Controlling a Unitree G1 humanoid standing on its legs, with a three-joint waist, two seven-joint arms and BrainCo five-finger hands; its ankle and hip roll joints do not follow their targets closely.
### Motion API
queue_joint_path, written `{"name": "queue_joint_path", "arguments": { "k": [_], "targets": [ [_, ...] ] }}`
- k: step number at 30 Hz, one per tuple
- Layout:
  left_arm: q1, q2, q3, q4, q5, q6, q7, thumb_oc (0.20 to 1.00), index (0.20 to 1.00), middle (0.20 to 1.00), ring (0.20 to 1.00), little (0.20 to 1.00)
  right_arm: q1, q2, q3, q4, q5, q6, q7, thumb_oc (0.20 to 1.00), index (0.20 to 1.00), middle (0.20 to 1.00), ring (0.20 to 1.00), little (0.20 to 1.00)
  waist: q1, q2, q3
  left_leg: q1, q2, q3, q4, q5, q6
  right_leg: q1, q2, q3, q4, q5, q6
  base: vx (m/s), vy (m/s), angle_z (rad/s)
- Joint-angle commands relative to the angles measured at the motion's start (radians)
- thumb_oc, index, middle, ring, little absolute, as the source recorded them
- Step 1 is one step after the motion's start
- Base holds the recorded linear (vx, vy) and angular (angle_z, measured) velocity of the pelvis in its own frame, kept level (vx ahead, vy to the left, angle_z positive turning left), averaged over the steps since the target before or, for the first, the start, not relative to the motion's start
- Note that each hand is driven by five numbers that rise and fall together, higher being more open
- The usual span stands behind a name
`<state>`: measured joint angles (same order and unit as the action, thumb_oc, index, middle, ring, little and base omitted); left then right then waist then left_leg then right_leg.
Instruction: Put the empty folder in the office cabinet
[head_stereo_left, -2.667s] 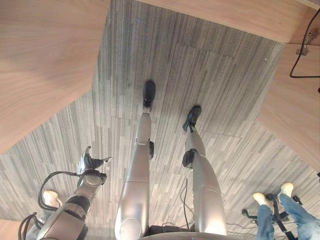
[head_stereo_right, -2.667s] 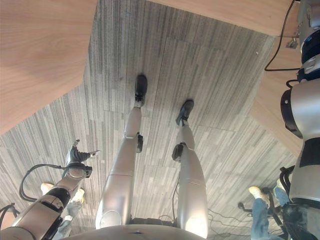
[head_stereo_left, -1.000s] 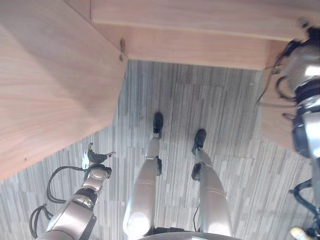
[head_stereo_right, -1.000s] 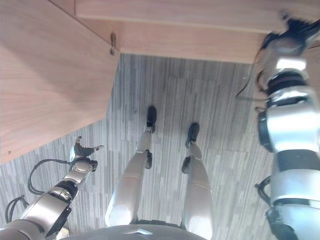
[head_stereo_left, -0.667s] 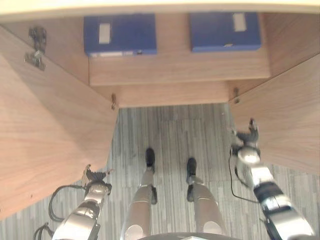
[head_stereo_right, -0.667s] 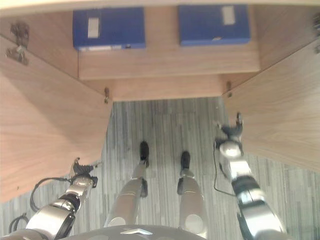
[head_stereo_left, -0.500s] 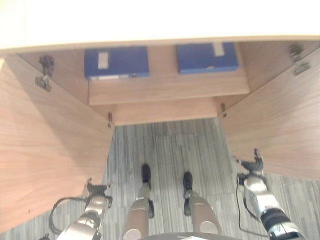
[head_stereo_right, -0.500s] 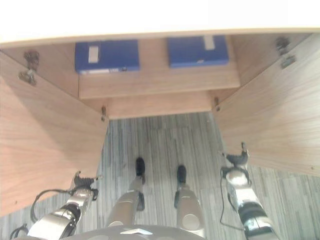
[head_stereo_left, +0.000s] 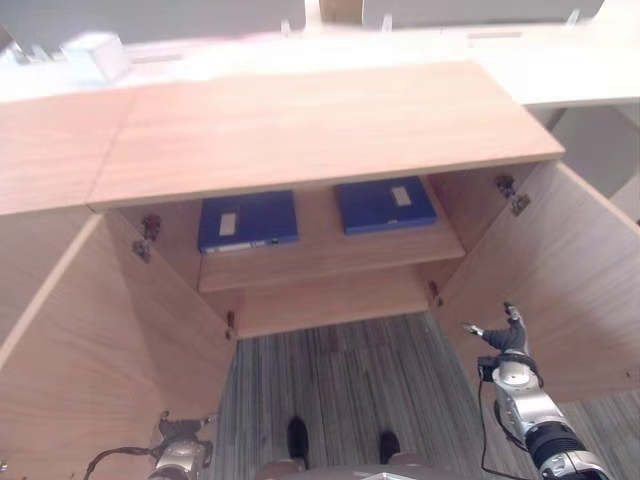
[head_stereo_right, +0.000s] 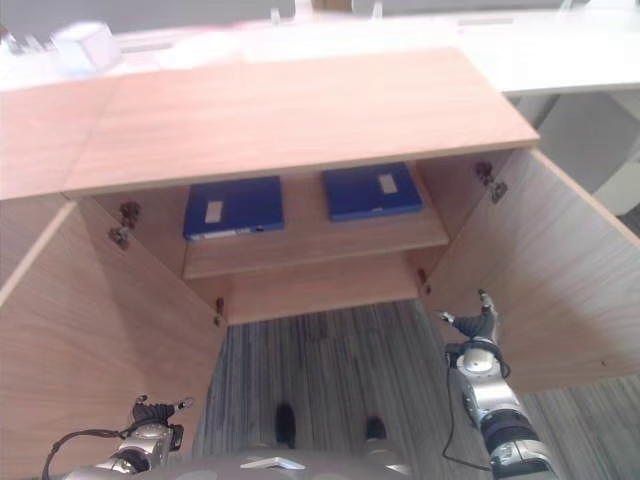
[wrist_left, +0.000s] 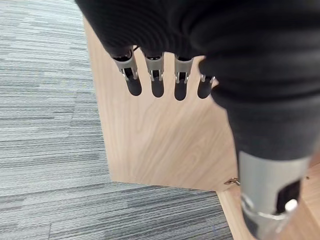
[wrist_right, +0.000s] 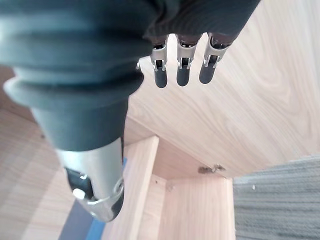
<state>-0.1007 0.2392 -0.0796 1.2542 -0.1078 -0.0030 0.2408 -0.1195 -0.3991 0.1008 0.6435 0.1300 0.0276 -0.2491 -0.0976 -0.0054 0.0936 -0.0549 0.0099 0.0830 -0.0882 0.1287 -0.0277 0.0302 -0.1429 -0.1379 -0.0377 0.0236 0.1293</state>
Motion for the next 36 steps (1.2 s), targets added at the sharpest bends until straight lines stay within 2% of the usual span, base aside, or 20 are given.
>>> {"name": "queue_joint_path", "arguments": {
  "k": [1,5,8,9,10,11,15,17,18,21,23,25,26,27,29,31,32,33,35,36],
  "targets": [
    [-0.032,0.026,-0.028,0.024,0.053,-0.008,-0.013,1.000,1.000,1.000,1.000,1.000,-0.089,-0.130,-0.070,-0.022,-0.016,-0.040,-0.005,1.000,1.000,1.000,1.000,1.000,0.024,-0.005,0.020,0.115,-0.015,0.037,0.001,-0.194,-0.005,-0.081,-0.077,-0.019,0.140,-0.032,0.082,0.06,0.042,-0.17],
    [-0.018,0.034,-0.049,0.015,0.098,-0.013,-0.053,1.000,1.000,1.000,1.000,1.000,-0.087,-0.297,-0.152,-0.104,-0.018,-0.062,0.012,1.000,1.000,1.000,1.000,1.000,0.007,-0.016,0.004,0.161,-0.024,0.047,0.001,-0.215,0.003,-0.052,-0.089,-0.006,0.154,-0.039,0.093,0.04,0.049,-0.11],
    [-0.014,0.035,-0.075,0.016,0.131,-0.017,-0.068,1.000,1.000,1.000,1.000,1.000,-0.094,-0.403,-0.245,-0.126,-0.008,-0.088,-0.021,1.000,1.000,1.000,1.000,1.000,-0.003,-0.024,-0.002,0.188,-0.031,0.055,0.001,-0.230,0.009,-0.038,-0.098,0.001,0.158,-0.043,0.098,0.02,0.054,-0.09],
    [-0.014,0.035,-0.075,0.016,0.131,-0.017,-0.068,1.000,1.000,1.000,1.000,1.000,-0.094,-0.403,-0.246,-0.126,-0.008,-0.088,-0.021,1.000,1.000,1.000,1.000,1.000,-0.002,-0.024,-0.002,0.189,-0.031,0.055,0.001,-0.230,0.009,-0.038,-0.098,0.002,0.158,-0.043,0.098,0.00,0.049,-0.13],
    [-0.014,0.035,-0.082,0.018,0.143,-0.019,-0.075,1.000,1.000,1.000,1.000,1.000,-0.094,-0.451,-0.300,-0.147,-0.001,-0.101,-0.045,1.000,1.000,1.000,1.000,1.000,-0.010,-0.032,-0.003,0.202,-0.035,0.062,0.001,-0.239,0.013,-0.035,-0.105,0.006,0.157,-0.041,0.102,0.01,0.031,-0.13],
    [-0.038,0.023,-0.076,0.055,0.146,-0.009,-0.072,1.000,1.000,1.000,1.000,1.000,-0.105,-0.443,-0.289,-0.174,-0.011,-0.105,-0.054,1.000,1.000,1.000,1.000,1.000,-0.024,-0.043,-0.006,0.211,-0.034,0.073,0.001,-0.243,0.013,-0.035,-0.105,0.015,0.159,-0.041,0.103,0.01,0.021,-0.12],
    [-0.033,0.002,-0.045,0.140,0.216,0.013,-0.041,1.000,1.000,1.000,1.000,1.000,-0.046,-0.446,-0.383,-0.278,-0.066,-0.123,-0.145,1.000,1.000,1.000,1.000,1.000,-0.045,-0.087,-0.023,0.224,-0.038,0.098,0.001,-0.259,0.019,-0.041,-0.112,0.032,0.159,-0.040,0.104,0.03,-0.015,-0.19],
    [-0.060,0.014,-0.052,0.133,0.220,0.008,-0.034,1.000,1.000,1.000,1.000,1.000,-0.031,-0.453,-0.424,-0.288,-0.081,-0.117,-0.170,1.000,1.000,1.000,1.000,1.000,-0.048,-0.090,-0.030,0.225,-0.038,0.106,0.001,-0.262,0.021,-0.046,-0.115,0.038,0.158,-0.036,0.106,0.02,0.016,-0.31],
    [-0.116,-0.008,-0.078,0.111,0.208,0.014,-0.033,1.000,1.000,1.000,1.000,1.000,-0.039,-0.443,-0.459,-0.313,-0.064,-0.128,-0.220,1.000,1.000,1.000,1.000,1.000,-0.070,-0.089,-0.036,0.225,-0.039,0.119,0.001,-0.267,0.025,-0.056,-0.119,0.045,0.155,-0.026,0.111,-0.01,0.050,-0.26],
    [-0.124,-0.032,-0.110,0.104,0.202,0.012,-0.038,1.000,1.000,1.000,1.000,1.000,-0.044,-0.439,-0.502,-0.301,-0.065,-0.115,-0.301,1.000,1.000,1.000,1.000,1.000,-0.075,-0.086,-0.030,0.217,-0.041,0.130,0.001,-0.268,0.032,-0.079,-0.123,0.046,0.156,-0.012,0.117,-0.04,0.044,-0.24],
    [-0.083,-0.038,-0.094,0.108,0.197,0.019,-0.039,1.000,1.000,1.000,1.000,1.000,-0.034,-0.413,-0.547,-0.298,-0.053,-0.106,-0.359,1.000,1.000,1.000,1.000,1.000,-0.054,-0.085,-0.005,0.206,-0.038,0.138,0.001,-0.263,0.036,-0.112,-0.135,0.013,0.184,0.004,0.122,-0.13,0.002,-0.49],
    [-0.051,-0.037,-0.089,0.101,0.206,0.023,-0.026,1.000,1.000,1.000,1.000,1.000,-0.027,-0.384,-0.576,-0.273,-0.027,-0.105,-0.393,1.000,1.000,1.000,1.000,1.000,-0.034,-0.071,0.015,0.190,-0.021,0.147,0.001,-0.251,0.038,-0.121,-0.162,-0.025,0.235,0.005,0.119,-0.15,-0.031,-0.40],
    [-0.037,-0.029,-0.093,0.087,0.210,0.024,-0.020,1.000,1.000,1.000,1.000,1.000,-0.003,-0.350,-0.613,-0.266,-0.006,-0.106,-0.413,1.000,1.000,1.000,1.000,1.000,-0.020,-0.045,0.030,0.175,0.011,0.156,0.001,-0.240,0.037,-0.119,-0.215,-0.043,0.349,-0.016,0.092,-0.13,-0.022,-0.14],
    [-0.038,-0.029,-0.095,0.086,0.210,0.024,-0.019,1.000,1.000,1.000,1.000,1.000,-0.002,-0.349,-0.615,-0.267,-0.006,-0.106,-0.413,1.000,1.000,1.000,1.000,1.000,-0.019,-0.047,0.030,0.171,0.010,0.156,0.001,-0.235,0.037,-0.124,-0.216,-0.043,0.353,-0.013,0.090,-0.13,-0.010,0.00],
    [-0.033,-0.023,-0.105,0.077,0.213,0.023,-0.014,1.000,1.000,1.000,1.000,1.000,0.010,-0.328,-0.634,-0.258,0.008,-0.105,-0.423,1.000,1.000,1.000,1.000,1.000,-0.006,-0.028,0.026,0.142,0.033,0.164,0.001,-0.217,0.031,-0.118,-0.274,-0.041,0.429,0.001,0.069,-0.07,-0.031,0.07],
    [-0.030,-0.017,-0.110,0.073,0.216,0.023,-0.016,1.000,1.000,1.000,1.000,1.000,0.016,-0.314,-0.644,-0.255,0.012,-0.102,-0.425,1.000,1.000,1.000,1.000,1.000,0.001,-0.029,0.015,0.120,0.038,0.167,0.001,-0.208,0.026,-0.107,-0.311,-0.028,0.447,0.037,0.071,-0.04,-0.061,0.21],
    [-0.030,-0.017,-0.110,0.073,0.216,0.023,-0.016,1.000,1.000,1.000,1.000,1.000,0.016,-0.314,-0.644,-0.255,0.012,-0.102,-0.425,1.000,1.000,1.000,1.000,1.000,0.001,-0.029,0.015,0.120,0.038,0.167,0.001,-0.208,0.026,-0.107,-0.311,-0.028,0.447,0.037,0.071,-0.04,-0.110,0.24],
    [-0.023,-0.015,-0.113,0.068,0.207,0.022,-0.014,1.000,1.000,1.000,1.000,1.000,0.007,-0.308,-0.647,-0.241,0.032,-0.104,-0.429,1.000,1.000,1.000,1.000,1.000,0.009,-0.038,-0.001,0.102,0.035,0.170,0.001,-0.200,0.024,-0.090,-0.323,-0.012,0.433,0.091,0.083,-0.02,-0.082,0.12],
    [-0.020,-0.012,-0.114,0.067,0.203,0.022,-0.014,1.000,1.000,1.000,1.000,1.000,0.001,-0.308,-0.646,-0.232,0.047,-0.108,-0.428,1.000,1.000,1.000,1.000,1.000,0.014,-0.045,-0.009,0.093,0.030,0.173,0.001,-0.199,0.024,-0.084,-0.316,-0.006,0.411,0.104,0.090,-0.03,-0.107,0.06],
    [-0.017,-0.006,-0.112,0.073,0.193,0.021,-0.011,1.000,1.000,1.000,1.000,1.000,-0.024,-0.312,-0.630,-0.211,0.086,-0.123,-0.417,1.000,1.000,1.000,1.000,1.000,0.031,-0.072,-0.028,0.081,0.019,0.183,0.001,-0.196,0.016,-0.046,-0.274,-0.017,0.334,0.081,0.108,-0.04,-0.151,0.07]
  ]
}}
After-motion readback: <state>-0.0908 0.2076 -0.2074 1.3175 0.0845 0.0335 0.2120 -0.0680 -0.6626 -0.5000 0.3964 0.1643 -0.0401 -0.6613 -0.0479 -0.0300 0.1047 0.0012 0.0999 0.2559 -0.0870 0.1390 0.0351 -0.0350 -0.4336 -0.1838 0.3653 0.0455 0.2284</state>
